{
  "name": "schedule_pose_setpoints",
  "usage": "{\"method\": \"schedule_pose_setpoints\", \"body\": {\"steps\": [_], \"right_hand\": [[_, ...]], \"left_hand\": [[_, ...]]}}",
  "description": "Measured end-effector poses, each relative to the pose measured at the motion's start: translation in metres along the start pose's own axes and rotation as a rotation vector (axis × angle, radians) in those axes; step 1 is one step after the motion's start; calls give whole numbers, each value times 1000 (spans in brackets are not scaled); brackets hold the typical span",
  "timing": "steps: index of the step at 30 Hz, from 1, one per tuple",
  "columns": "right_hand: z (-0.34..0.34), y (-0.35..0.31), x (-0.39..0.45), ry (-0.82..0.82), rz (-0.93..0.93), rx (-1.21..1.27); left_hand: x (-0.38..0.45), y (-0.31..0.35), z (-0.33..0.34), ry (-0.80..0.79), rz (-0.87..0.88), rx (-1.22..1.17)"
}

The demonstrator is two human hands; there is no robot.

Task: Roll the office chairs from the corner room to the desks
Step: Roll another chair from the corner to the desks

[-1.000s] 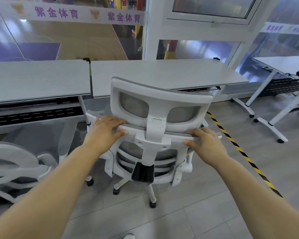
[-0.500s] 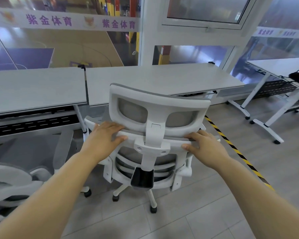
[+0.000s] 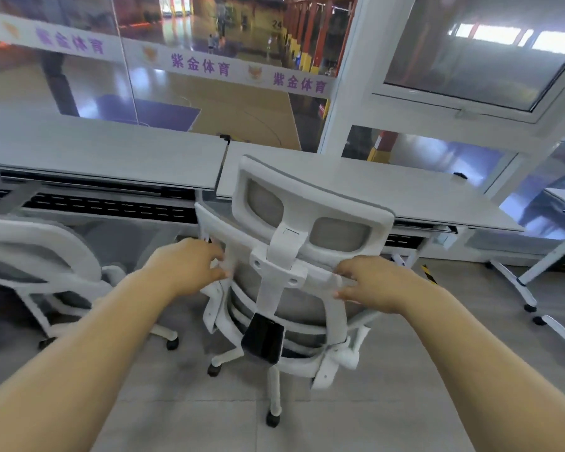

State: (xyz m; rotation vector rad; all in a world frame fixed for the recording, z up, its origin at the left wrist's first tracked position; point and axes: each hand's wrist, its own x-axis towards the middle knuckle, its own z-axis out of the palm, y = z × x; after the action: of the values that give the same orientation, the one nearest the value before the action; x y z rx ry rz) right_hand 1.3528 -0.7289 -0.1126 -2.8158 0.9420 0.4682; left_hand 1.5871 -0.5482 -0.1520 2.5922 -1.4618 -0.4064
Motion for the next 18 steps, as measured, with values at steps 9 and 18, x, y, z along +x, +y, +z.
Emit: {"method": "schedule_pose_setpoints", "body": {"steps": [9, 18], "right_hand": [[12, -53, -40, -102, -338, -186], [29, -203, -92, -93, -694, -315]], "left_hand": [[-165, 0, 37, 48, -362, -89], [-378, -41, 51, 144, -820, -185]]}}
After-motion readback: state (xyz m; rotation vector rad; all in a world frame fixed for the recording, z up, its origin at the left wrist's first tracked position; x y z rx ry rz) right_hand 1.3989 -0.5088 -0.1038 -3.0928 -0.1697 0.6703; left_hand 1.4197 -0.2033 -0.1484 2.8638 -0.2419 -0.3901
